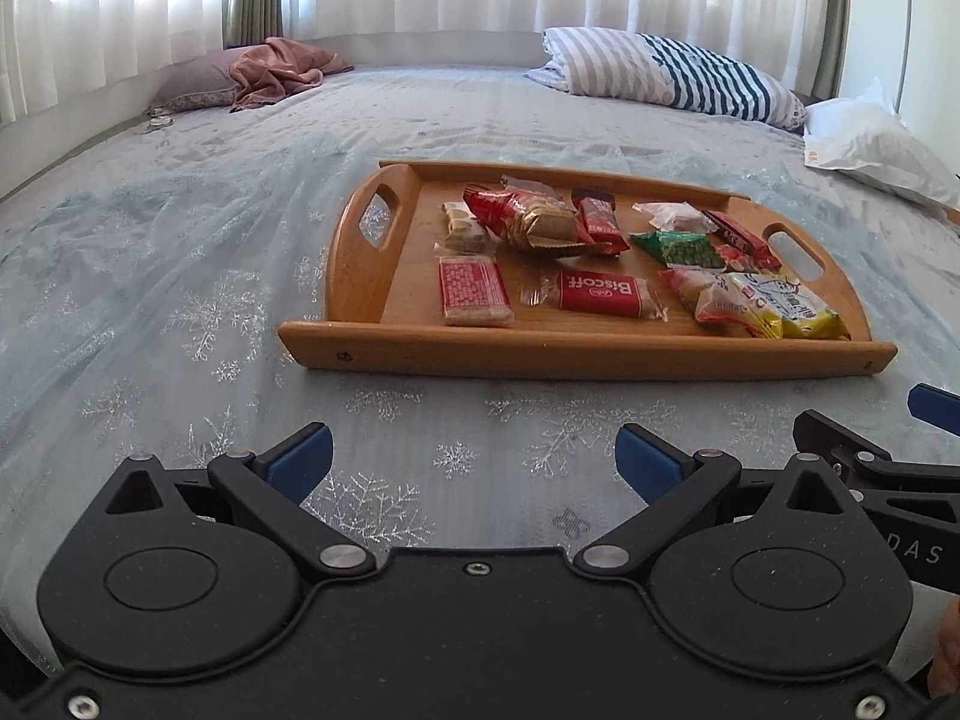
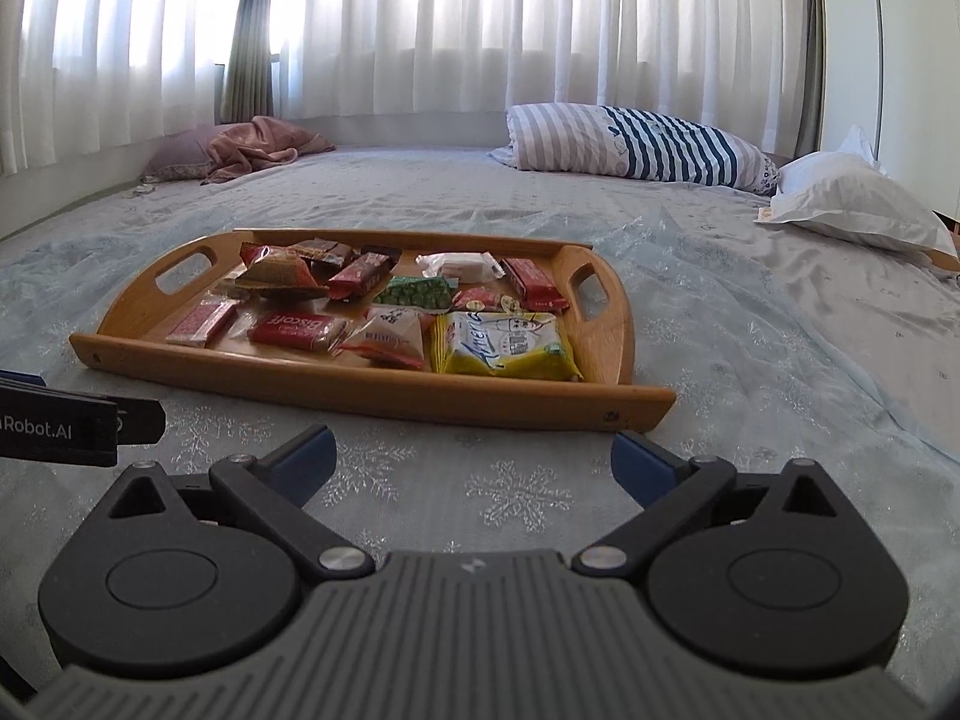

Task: Organize snacks

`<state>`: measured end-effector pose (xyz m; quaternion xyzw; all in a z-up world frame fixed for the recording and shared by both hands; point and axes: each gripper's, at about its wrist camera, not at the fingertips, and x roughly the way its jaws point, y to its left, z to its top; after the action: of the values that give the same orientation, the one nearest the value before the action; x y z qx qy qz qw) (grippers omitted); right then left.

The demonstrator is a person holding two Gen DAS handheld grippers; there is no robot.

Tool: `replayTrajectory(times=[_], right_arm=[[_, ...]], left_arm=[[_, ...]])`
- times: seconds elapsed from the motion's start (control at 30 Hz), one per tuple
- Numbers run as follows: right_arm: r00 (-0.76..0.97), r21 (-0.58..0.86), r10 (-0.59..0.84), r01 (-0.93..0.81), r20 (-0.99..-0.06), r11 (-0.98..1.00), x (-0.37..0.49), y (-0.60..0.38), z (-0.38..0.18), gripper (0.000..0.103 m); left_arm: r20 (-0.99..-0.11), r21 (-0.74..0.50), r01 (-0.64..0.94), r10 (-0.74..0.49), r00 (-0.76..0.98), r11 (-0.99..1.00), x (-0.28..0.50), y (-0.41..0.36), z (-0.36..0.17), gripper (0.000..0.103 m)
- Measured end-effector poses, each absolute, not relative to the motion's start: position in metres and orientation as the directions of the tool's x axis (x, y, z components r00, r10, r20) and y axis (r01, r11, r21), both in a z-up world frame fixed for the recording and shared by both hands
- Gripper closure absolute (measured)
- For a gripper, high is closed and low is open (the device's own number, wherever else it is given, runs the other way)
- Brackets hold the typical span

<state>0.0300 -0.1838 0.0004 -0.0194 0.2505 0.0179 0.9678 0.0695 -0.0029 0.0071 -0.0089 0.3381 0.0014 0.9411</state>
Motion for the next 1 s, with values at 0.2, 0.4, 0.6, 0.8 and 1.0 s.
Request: replayTrajectory(times=[0.2,0.4,0.6,0.8,1.0], right_arm=[[0.858,-0.044,0.025,-0.055,-0.513,0.998,0.027,-0.176,-0.011,0.0],[0.847,-0.025,0.032,-0.053,-0.531,0.998,0.027,-0.177,-0.017,0.0],[0.838,-0.004,0.043,-0.054,-0.544,0.999,0.028,-0.18,-0.019,0.0],[0.836,-0.008,0.046,-0.061,-0.547,0.998,0.03,-0.179,-0.021,0.0],[0.836,-0.008,0.046,-0.06,-0.547,0.998,0.03,-0.179,-0.021,0.0]], left_arm=[[-0.666,-0.031,-0.029,0.001,0.746,0.999,0.072,0.002,-0.004,0.002],[-0.663,-0.017,-0.019,0.003,0.748,1.0,0.073,0.002,-0.008,0.0],[-0.666,-0.01,-0.011,0.002,0.746,1.0,0.074,0.002,-0.011,0.0],[-0.667,-0.029,-0.007,-0.015,0.745,1.0,0.077,0.005,-0.013,0.0],[-0.664,-0.026,-0.005,-0.013,0.747,1.0,0.077,0.004,-0.014,0.0]])
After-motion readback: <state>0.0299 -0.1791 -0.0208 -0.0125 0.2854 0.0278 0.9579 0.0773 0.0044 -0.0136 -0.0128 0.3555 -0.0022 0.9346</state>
